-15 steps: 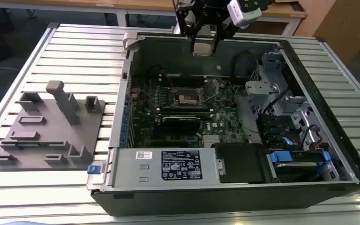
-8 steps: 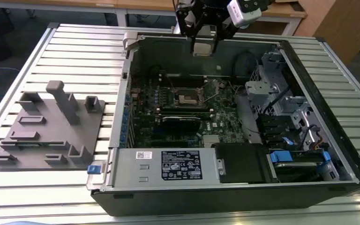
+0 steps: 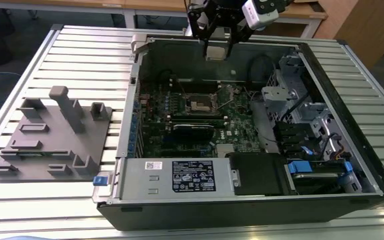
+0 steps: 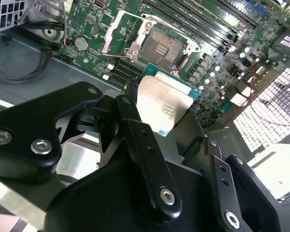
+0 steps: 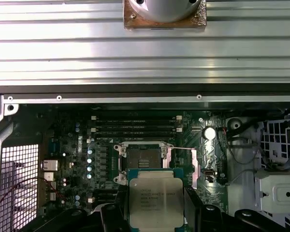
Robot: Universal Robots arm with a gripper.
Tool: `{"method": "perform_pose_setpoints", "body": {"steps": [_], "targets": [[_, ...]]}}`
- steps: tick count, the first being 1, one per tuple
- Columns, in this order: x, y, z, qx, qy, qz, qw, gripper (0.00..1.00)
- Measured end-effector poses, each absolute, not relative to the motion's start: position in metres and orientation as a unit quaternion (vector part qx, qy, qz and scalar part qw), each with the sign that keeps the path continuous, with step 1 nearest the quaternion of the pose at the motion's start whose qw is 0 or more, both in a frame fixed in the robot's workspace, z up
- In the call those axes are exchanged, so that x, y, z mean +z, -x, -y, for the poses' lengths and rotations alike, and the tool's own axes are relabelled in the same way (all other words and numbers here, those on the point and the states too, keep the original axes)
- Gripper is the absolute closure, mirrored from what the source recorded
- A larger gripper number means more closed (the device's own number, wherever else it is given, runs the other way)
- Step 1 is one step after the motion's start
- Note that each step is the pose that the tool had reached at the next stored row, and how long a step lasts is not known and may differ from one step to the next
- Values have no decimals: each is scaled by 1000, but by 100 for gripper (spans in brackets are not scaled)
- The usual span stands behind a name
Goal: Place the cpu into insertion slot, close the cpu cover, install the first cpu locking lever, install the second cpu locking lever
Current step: 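Place the cpu into insertion slot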
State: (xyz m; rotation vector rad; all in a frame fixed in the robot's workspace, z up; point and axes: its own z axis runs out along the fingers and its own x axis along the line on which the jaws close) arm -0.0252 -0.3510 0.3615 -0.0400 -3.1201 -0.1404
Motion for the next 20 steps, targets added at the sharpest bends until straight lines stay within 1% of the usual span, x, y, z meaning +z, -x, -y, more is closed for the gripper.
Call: {"method": "perform_pose_setpoints", "body": {"steps": [20], "targets": [[357,25,351,-45,13,999,9,46]]}}
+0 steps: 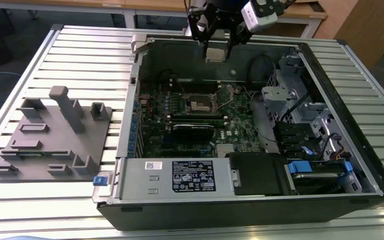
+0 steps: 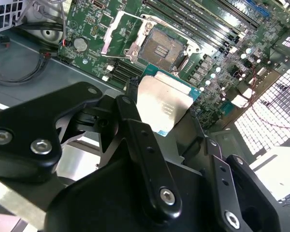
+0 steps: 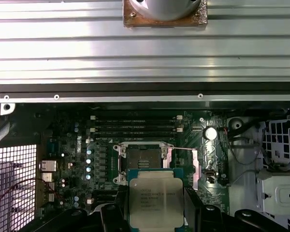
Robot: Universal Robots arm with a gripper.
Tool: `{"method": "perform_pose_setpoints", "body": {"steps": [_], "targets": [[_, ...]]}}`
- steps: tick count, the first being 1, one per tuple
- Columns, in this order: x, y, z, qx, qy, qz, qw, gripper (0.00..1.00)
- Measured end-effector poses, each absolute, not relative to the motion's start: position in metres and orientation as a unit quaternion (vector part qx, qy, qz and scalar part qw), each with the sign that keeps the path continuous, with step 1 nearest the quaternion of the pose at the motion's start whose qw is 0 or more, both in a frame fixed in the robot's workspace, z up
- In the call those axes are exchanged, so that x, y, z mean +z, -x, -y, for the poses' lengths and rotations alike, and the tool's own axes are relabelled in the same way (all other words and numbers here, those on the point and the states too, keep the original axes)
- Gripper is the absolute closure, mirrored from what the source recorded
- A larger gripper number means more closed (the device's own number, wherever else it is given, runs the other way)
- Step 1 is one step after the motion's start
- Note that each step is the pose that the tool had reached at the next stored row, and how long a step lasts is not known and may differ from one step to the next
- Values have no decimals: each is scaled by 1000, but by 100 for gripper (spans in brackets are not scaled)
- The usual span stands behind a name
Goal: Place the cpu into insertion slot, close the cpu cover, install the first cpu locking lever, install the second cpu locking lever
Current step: 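Place the cpu into insertion slot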
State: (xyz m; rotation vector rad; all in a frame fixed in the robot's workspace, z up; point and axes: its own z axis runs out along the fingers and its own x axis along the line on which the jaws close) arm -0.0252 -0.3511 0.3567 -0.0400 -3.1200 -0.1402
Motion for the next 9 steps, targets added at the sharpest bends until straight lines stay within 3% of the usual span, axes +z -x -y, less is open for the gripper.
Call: {"method": "perform_pose_setpoints", "body": {"steps": [9], "targets": [[355,25,351,-45,13,999,9,46]]}}
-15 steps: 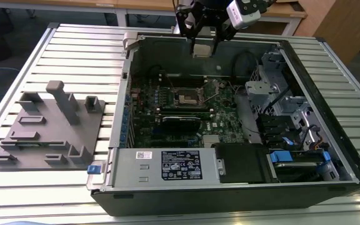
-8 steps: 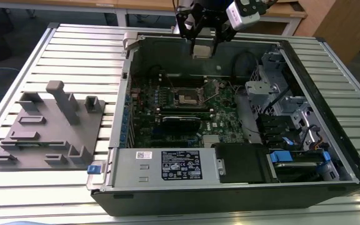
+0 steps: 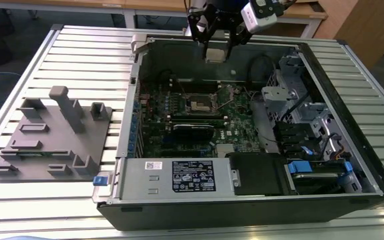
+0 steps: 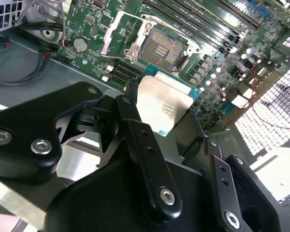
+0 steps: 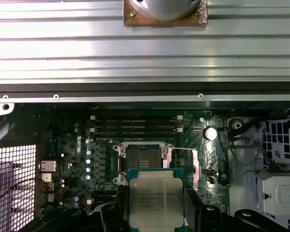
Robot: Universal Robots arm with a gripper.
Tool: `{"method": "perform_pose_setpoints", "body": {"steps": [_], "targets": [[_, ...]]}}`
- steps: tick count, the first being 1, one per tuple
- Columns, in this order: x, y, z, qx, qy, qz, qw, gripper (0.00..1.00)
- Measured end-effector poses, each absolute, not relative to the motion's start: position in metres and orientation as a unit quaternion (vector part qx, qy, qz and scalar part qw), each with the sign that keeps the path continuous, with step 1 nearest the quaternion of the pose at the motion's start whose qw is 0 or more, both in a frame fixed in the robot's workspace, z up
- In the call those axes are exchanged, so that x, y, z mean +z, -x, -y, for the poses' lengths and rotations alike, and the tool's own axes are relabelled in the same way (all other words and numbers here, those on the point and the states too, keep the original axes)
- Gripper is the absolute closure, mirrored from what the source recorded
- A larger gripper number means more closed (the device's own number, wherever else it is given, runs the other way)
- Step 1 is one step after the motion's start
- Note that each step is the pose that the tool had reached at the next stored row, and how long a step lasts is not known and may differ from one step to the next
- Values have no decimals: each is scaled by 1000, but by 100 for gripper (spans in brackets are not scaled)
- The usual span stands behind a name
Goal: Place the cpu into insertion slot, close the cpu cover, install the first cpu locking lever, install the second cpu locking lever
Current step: 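Place the cpu into insertion slot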
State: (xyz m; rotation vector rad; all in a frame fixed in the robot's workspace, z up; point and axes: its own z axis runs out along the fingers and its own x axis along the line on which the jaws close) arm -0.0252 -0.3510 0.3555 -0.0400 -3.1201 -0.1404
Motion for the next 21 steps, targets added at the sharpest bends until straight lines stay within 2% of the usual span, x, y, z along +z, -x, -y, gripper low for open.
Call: {"method": "perform_pose_setpoints", "body": {"steps": [21], "targets": [[353,25,351,-45,13,999,9,46]]}}
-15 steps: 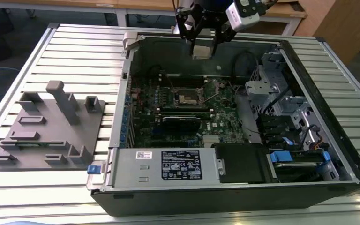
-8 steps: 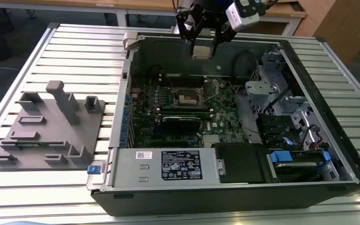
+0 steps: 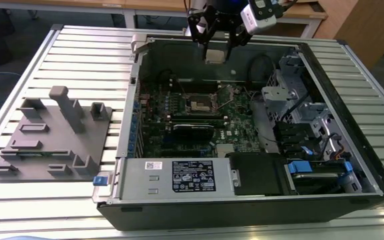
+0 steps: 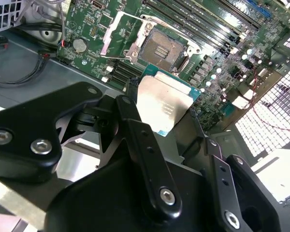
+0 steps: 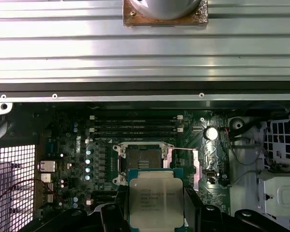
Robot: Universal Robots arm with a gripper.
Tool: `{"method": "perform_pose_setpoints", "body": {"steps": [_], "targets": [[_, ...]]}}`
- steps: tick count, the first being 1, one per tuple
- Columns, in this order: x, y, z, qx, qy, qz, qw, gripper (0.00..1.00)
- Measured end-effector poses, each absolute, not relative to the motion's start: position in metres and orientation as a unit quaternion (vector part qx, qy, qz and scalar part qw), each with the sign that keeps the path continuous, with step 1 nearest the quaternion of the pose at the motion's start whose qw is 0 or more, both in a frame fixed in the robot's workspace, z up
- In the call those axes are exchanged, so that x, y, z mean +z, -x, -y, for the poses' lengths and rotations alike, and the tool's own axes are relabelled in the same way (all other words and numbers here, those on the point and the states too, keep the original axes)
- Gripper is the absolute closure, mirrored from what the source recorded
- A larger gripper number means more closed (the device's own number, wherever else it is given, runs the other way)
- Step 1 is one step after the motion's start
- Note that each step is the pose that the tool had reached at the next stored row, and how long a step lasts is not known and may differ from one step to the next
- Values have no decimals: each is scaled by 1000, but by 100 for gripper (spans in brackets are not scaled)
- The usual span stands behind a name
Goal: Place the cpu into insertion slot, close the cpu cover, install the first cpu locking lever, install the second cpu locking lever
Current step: 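Place the cpu into insertion slot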
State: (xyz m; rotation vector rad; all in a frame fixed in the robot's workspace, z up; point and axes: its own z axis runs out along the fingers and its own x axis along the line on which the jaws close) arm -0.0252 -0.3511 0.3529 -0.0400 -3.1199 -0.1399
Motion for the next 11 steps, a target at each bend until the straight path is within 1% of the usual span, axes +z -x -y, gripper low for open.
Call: {"method": "perform_pose_setpoints", "body": {"steps": [11], "targets": [[351,25,351,-45,13,999,9,46]]}}
